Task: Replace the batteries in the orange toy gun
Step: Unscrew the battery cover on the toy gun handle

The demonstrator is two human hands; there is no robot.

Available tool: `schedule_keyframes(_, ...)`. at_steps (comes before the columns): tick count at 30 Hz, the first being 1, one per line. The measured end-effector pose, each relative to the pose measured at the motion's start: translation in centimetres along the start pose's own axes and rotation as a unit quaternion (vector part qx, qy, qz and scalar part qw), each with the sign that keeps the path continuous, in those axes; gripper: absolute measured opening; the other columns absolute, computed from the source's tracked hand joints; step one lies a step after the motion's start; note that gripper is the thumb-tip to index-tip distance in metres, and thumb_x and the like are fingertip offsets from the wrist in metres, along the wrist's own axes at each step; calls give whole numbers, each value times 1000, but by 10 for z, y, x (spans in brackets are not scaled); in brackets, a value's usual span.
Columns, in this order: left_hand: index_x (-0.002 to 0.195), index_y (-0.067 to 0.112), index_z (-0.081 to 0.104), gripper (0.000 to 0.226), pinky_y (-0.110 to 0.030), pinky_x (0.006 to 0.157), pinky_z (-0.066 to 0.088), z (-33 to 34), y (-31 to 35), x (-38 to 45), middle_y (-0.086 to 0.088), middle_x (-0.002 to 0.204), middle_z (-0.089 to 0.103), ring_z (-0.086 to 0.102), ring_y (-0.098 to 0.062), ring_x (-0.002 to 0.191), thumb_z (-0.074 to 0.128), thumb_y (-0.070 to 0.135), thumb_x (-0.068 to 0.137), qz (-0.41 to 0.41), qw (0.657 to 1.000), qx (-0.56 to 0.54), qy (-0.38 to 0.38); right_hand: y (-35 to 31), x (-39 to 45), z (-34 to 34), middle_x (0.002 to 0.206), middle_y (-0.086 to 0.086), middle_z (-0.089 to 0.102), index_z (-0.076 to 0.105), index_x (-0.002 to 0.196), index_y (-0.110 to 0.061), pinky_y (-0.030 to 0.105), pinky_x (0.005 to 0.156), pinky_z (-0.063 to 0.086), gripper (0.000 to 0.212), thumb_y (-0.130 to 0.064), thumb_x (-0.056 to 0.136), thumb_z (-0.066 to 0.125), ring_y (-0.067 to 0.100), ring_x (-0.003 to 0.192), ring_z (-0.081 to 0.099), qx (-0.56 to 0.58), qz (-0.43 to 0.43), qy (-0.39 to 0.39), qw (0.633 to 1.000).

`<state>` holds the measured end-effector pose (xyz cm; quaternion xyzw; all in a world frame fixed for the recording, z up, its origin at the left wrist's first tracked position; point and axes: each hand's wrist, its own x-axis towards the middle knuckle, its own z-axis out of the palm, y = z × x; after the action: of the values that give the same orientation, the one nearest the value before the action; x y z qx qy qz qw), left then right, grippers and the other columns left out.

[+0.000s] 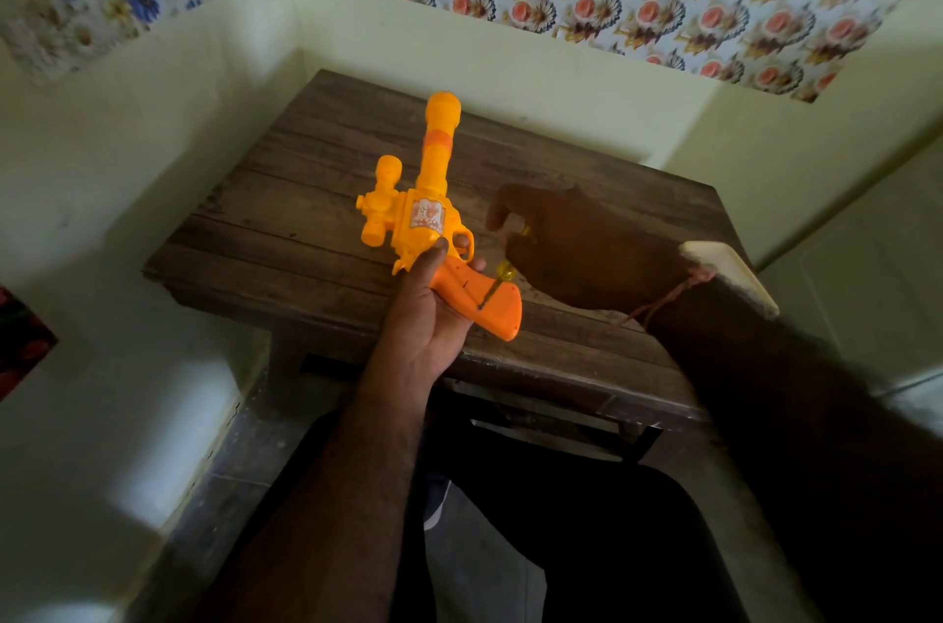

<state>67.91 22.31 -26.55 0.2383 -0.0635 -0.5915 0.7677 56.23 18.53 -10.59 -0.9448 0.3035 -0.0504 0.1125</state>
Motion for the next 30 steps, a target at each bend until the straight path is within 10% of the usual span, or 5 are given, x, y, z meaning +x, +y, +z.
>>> schedule_keyframes(6, 148, 22, 39, 54, -63, 103, 40, -4, -2, 2, -10, 125, 55, 52, -31, 117, 56, 24, 97, -8, 1000, 2, -15, -1, -1, 0, 81, -13, 50, 54, 113, -19, 9, 57, 33, 26, -27, 89, 59, 9, 76, 50, 24, -1, -13, 1000)
schedule_keyframes(13, 145, 24, 41, 50, -41, 70, 56, 1, 0, -1, -4, 105, 62, 62, -19, 88, 54, 23, 97, 3, 1000, -2, -3, -3, -2, 0, 83, -3, 60, 58, 111, -17, 31, 70, 47, 22, -22, 90, 56, 19, 81, 60, -18, -8, 8, 1000)
schedule_keyframes(24, 148, 21, 40, 53, -48, 83, 56, 0, 0, -1, -8, 120, 58, 59, -25, 105, 56, 24, 97, -4, 1000, 1, 3, -2, -1, 3, 87, -4, 56, 55, 112, -17, 15, 58, 35, 22, -23, 90, 57, 13, 77, 52, 19, 9, 2, 1000)
schedule_keyframes(30, 148, 16, 39, 50, -39, 64, 58, 4, 0, -3, -7, 109, 62, 65, -19, 88, 51, 22, 99, -1, 1000, 2, 20, -3, 0, 1, 88, -6, 59, 57, 110, -15, 8, 53, 33, 19, -13, 91, 53, 0, 66, 47, 39, -3, -18, 999)
